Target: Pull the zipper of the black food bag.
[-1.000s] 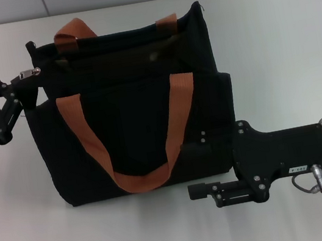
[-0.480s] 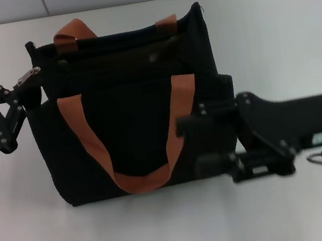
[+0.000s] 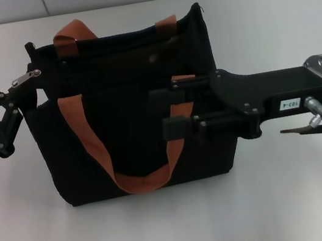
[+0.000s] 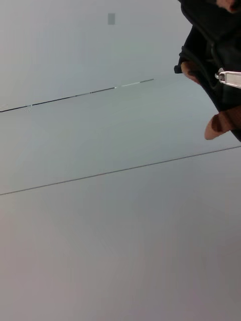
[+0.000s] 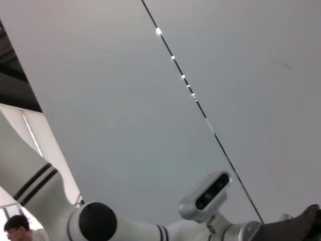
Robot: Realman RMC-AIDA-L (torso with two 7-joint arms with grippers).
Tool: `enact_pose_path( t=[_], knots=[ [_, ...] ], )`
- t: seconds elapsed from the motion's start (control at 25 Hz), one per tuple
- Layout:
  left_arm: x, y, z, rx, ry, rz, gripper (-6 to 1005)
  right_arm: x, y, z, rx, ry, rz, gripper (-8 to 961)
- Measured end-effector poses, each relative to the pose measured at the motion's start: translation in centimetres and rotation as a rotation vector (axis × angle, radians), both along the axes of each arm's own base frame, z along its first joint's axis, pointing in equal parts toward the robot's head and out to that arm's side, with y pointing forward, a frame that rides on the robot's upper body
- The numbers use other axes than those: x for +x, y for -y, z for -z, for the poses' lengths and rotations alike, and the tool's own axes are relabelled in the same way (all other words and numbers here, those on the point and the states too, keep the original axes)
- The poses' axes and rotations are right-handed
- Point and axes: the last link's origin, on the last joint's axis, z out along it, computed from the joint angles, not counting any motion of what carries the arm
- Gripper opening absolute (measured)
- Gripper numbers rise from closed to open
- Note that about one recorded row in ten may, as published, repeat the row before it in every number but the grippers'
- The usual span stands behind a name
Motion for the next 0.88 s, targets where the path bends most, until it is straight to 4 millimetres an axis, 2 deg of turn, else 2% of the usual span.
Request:
enact_pose_path(
  t=[0.88],
  knots=[
    [0.27, 0.17, 0.62, 0.007, -0.001, 0.016, 13, -0.13, -0.61, 0.16, -0.003, 0.023, 0.03, 630]
  ],
)
